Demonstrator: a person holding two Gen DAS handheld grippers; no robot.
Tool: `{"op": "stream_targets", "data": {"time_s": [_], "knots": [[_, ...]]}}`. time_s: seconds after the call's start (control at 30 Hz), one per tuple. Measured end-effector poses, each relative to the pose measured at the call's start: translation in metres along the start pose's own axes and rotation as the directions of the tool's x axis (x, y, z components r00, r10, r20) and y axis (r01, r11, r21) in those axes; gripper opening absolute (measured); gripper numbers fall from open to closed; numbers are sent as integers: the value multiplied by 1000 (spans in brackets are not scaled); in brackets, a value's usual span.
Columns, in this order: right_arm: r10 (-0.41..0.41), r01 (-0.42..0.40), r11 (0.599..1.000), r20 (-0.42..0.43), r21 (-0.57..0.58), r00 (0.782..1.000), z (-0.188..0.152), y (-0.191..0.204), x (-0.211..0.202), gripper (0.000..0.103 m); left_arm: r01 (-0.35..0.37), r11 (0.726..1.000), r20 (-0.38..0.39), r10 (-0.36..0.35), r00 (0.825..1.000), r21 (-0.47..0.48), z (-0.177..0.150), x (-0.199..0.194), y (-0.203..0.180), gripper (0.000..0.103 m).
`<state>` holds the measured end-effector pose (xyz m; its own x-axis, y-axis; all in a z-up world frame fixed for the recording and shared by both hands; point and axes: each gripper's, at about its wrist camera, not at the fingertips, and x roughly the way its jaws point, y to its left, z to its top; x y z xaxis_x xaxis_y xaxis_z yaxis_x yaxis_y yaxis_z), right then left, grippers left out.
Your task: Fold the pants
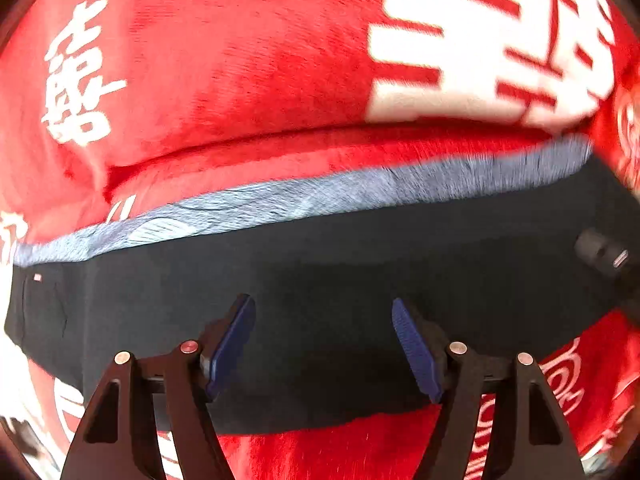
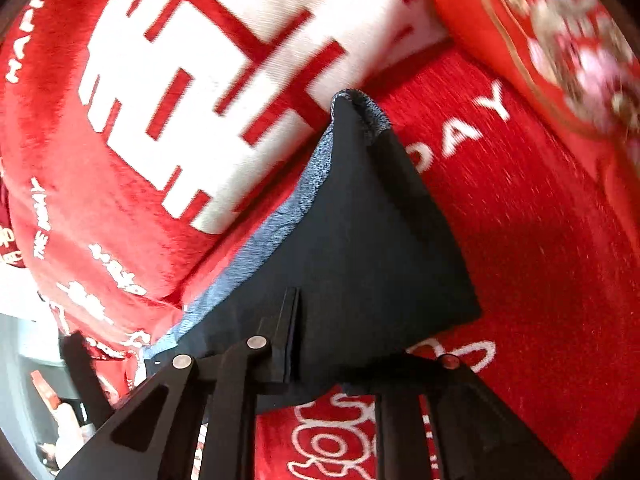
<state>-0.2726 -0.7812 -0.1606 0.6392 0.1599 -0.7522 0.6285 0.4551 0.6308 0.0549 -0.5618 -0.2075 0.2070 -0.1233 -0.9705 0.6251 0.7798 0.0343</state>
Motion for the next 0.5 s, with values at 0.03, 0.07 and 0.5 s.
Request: {"op": "stream_targets", "data": {"time_s": [0.03, 0.07, 0.5], "knots": [[15, -15, 1000, 1, -7, 1000, 0, 6, -2, 16, 8, 1000, -35, -8, 999, 14, -4, 13, -6, 73], [24, -24, 1000, -4, -19, 1000, -1, 13, -3, 15, -8, 1000, -15, 9, 1000, 14, -9, 19, -10, 73], [-152, 157, 863, 51, -480, 987, -42, 180, 7, 14, 26, 995, 52, -22, 998, -95, -18, -15, 52, 70]]}}
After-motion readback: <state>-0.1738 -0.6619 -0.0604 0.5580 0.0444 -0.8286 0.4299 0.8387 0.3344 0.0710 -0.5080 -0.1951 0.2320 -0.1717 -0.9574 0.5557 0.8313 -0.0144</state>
